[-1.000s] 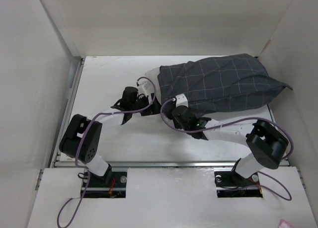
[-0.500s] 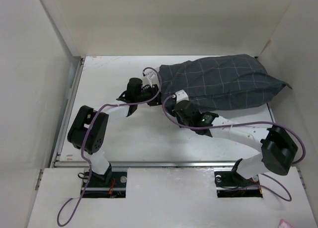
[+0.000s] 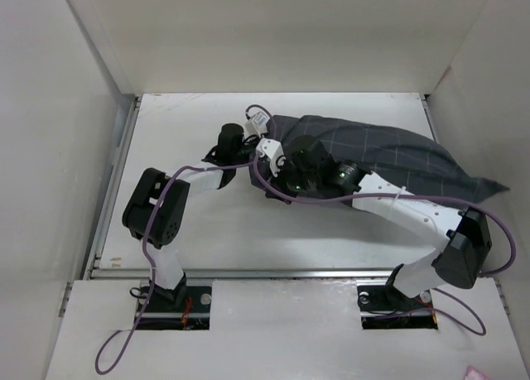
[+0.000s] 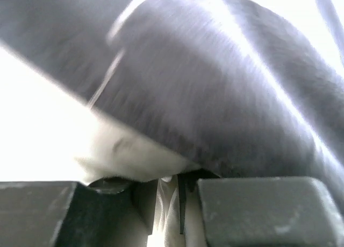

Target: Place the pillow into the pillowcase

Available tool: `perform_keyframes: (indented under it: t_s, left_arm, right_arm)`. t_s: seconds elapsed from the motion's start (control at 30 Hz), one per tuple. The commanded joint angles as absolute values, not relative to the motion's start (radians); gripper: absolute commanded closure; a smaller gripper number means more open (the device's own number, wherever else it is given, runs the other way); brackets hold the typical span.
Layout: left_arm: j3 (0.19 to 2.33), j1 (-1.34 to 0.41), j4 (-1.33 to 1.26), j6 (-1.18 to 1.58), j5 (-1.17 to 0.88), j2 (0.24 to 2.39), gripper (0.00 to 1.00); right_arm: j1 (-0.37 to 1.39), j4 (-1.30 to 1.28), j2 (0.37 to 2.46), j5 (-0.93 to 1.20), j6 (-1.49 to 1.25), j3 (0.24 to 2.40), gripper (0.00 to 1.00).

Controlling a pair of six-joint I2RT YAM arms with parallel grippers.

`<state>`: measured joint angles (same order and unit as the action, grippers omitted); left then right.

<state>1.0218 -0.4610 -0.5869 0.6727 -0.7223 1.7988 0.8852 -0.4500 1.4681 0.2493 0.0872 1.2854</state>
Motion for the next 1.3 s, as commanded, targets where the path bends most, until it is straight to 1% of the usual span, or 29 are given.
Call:
perform_keyframes:
  t_s: [0.0, 0.03, 0.13, 0.17, 0.2, 0.23, 0.27, 0.3, 0.33, 0.37, 0.4, 0.43, 0.47, 0.5, 0.6, 0.63, 0.67, 0.7, 0.73, 0.77, 0.8, 0.83, 0.9, 1.0, 1.1, 1.17, 1.2, 1.23, 1.27]
  left_arm:
    - [1.062, -0.499, -0.683, 0.690, -0.727, 1.828, 0.86]
    - [1.062, -0.499, -0.683, 0.690, -0.727, 1.829, 0.86]
    - [1.052, -0.499, -0.670, 0.690, -0.727, 1.819, 0.86]
    - [1.052, -0.499, -0.661, 0.690, -0.727, 1.810, 0.84]
    - [1.040, -0.499, -0.649, 0.690, -0.727, 1.798, 0.78]
    - [1.013, -0.499, -0.619, 0.660, -0.727, 1.760, 0.53]
    - [0.991, -0.499, -0.606, 0.649, -0.718, 1.734, 0.47]
    - [0.965, -0.488, -0.597, 0.640, -0.709, 1.705, 0.39]
    - [0.906, -0.479, -0.588, 0.631, -0.694, 1.671, 0.30]
    - [0.876, -0.450, -0.560, 0.630, -0.649, 1.602, 0.18]
    - [0.850, -0.433, -0.546, 0.618, -0.626, 1.568, 0.16]
    - [0.829, -0.417, -0.531, 0.618, -0.603, 1.537, 0.15]
    - [0.795, -0.385, -0.491, 0.603, -0.577, 1.481, 0.12]
    - [0.795, -0.371, -0.465, 0.580, -0.519, 1.461, 0.08]
    - [0.814, -0.322, -0.331, 0.568, -0.407, 1.436, 0.06]
    - [0.830, -0.307, -0.298, 0.558, -0.384, 1.436, 0.06]
    - [0.842, -0.293, -0.282, 0.549, -0.383, 1.436, 0.06]
    - [0.851, -0.266, -0.282, 0.549, -0.383, 1.436, 0.06]
    - [0.851, -0.255, -0.304, 0.549, -0.431, 1.436, 0.06]
    - [0.851, -0.255, -0.328, 0.549, -0.467, 1.436, 0.06]
    - [0.871, -0.255, -0.348, 0.539, -0.500, 1.436, 0.06]
    - [0.883, -0.255, -0.380, 0.538, -0.559, 1.436, 0.06]
    - [0.938, -0.267, -0.380, 0.503, -0.595, 1.446, 0.05]
    - [1.005, -0.311, -0.330, 0.410, -0.649, 1.486, 0.05]
    - [1.026, -0.351, -0.351, 0.387, -0.690, 1.526, 0.03]
    - [1.048, -0.386, -0.362, 0.387, -0.701, 1.577, 0.03]
    - [1.061, -0.400, -0.362, 0.377, -0.719, 1.600, 0.03]
    - [1.080, -0.414, -0.350, 0.377, -0.719, 1.624, 0.07]
    - [1.112, -0.426, -0.350, 0.367, -0.736, 1.647, 0.14]
  right_arm:
    - [0.925, -0.316, 1.443, 0.586, 0.158, 1.364, 1.00]
    - [0.925, -0.316, 1.433, 0.534, 0.158, 1.364, 1.00]
    - [0.925, -0.331, 1.424, 0.488, 0.158, 1.345, 1.00]
    - [0.925, -0.340, 1.424, 0.459, 0.149, 1.345, 0.90]
    - [0.925, -0.354, 1.424, 0.440, 0.149, 1.345, 0.65]
    - [0.925, -0.385, 1.424, 0.425, 0.140, 1.336, 0.59]
    - [0.925, -0.406, 1.424, 0.404, 0.140, 1.336, 0.51]
    - [0.925, -0.425, 1.413, 0.403, 0.140, 1.336, 0.41]
    - [0.925, -0.442, 1.395, 0.393, 0.130, 1.336, 0.33]
    - [0.925, -0.475, 1.381, 0.393, 0.130, 1.336, 0.27]
    - [0.925, -0.485, 1.362, 0.355, 0.115, 1.327, 0.22]
    - [0.925, -0.485, 1.341, 0.332, 0.101, 1.327, 0.10]
    - [0.925, -0.497, 1.294, 0.304, 0.063, 1.327, 0.06]
    - [0.925, -0.497, 1.267, 0.202, 0.033, 1.327, 0.01]
    - [0.925, -0.462, 1.180, -0.031, -0.122, 1.313, 0.00]
    - [0.925, -0.462, 1.164, -0.219, -0.167, 1.301, 0.00]
    - [0.925, -0.462, 1.154, -0.317, -0.211, 1.301, 0.00]
    - [0.925, -0.497, 1.154, -0.427, -0.330, 1.292, 0.00]
    - [0.925, -0.538, 1.154, -0.613, -0.398, 1.292, 0.00]
    - [0.908, -0.586, 1.178, -0.668, -0.455, 1.314, 0.00]
    - [0.890, -0.647, 1.224, -0.707, -0.586, 1.333, 0.00]
    - [0.867, -0.758, 1.250, -0.728, -0.645, 1.350, 0.00]
    - [0.778, -0.819, 1.302, -0.697, -0.718, 1.361, 0.00]
    - [0.672, -0.847, 1.331, -0.635, -0.764, 1.338, 0.00]
    - [0.589, -0.890, 1.367, -0.626, -0.775, 1.327, 0.00]
    - [0.557, -0.871, 1.390, -0.611, -0.763, 1.304, 0.00]
    - [0.531, -0.842, 1.390, -0.556, -0.727, 1.292, 0.00]
    - [0.531, -0.809, 1.408, -0.522, -0.685, 1.283, 0.00]
    - [0.531, -0.773, 1.437, -0.485, -0.590, 1.269, 0.00]
